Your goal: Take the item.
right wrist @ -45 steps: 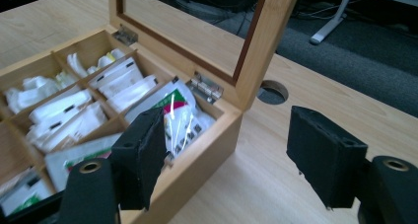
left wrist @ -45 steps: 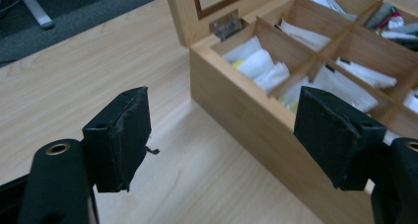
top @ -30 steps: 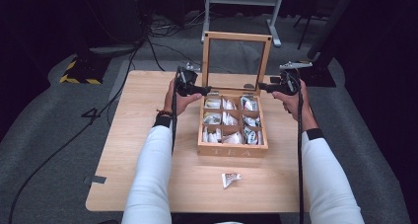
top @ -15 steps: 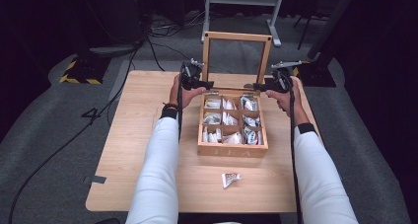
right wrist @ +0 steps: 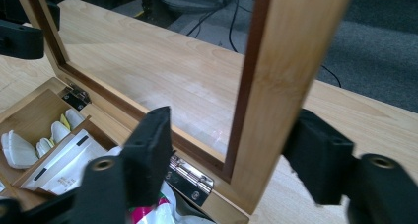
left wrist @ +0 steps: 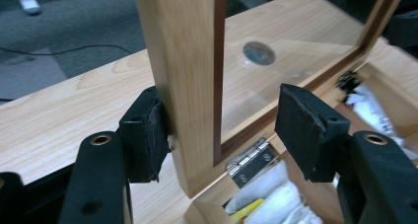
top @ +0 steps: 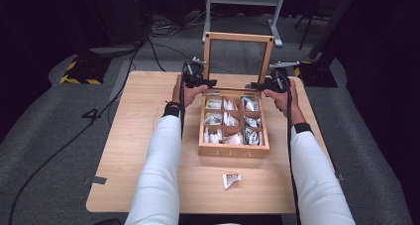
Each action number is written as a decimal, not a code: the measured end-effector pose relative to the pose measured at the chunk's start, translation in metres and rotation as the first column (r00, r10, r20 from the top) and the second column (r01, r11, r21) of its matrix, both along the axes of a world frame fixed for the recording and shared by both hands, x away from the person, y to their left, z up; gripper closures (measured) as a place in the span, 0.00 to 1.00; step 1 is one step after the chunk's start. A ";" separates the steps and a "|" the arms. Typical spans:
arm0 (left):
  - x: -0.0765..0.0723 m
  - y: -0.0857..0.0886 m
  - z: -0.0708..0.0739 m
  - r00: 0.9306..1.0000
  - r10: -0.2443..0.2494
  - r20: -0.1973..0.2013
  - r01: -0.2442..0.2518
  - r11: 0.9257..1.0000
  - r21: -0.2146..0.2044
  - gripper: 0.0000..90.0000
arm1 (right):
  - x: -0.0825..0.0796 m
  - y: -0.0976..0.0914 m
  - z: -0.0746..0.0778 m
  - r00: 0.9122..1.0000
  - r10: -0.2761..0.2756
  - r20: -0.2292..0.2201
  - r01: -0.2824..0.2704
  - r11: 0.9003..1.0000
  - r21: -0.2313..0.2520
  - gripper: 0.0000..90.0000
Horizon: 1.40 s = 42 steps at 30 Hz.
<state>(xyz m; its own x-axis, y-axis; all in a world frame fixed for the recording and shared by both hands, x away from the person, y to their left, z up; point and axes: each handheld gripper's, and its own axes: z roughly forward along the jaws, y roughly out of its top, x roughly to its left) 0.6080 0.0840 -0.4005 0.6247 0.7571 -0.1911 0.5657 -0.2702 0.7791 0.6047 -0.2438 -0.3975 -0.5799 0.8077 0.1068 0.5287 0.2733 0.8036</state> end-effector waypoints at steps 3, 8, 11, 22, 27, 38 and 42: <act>-0.002 0.001 0.001 1.000 -0.005 0.006 0.005 1.000 0.002 0.45 | -0.001 -0.005 0.002 1.000 0.000 -0.001 0.000 1.000 0.015 0.51; -0.009 0.006 0.007 0.999 -0.005 0.046 0.007 0.999 -0.041 0.47 | -0.006 -0.008 0.005 1.000 0.003 0.021 -0.004 1.000 0.031 0.54; -0.013 0.012 0.016 0.997 0.003 0.083 0.005 0.996 -0.094 0.53 | -0.010 -0.012 0.008 0.999 0.000 0.036 -0.002 0.998 0.058 0.58; -0.036 0.018 0.049 0.983 -0.032 0.182 0.053 0.993 -0.109 0.60 | -0.027 -0.015 0.033 0.993 0.036 0.115 -0.049 0.993 0.111 0.57; -0.045 0.022 0.055 0.976 -0.075 0.204 0.097 0.990 -0.099 0.61 | -0.035 -0.018 0.037 0.990 0.068 0.122 -0.078 0.993 0.087 0.59; -0.067 0.022 0.068 0.956 -0.101 0.275 0.100 0.995 0.015 0.68 | -0.057 -0.023 0.047 0.972 0.092 0.219 -0.100 0.995 0.027 0.68; -0.075 0.025 0.070 0.952 -0.113 0.286 0.110 0.994 0.024 0.70 | -0.064 -0.024 0.049 0.966 0.097 0.239 -0.107 0.994 0.028 0.68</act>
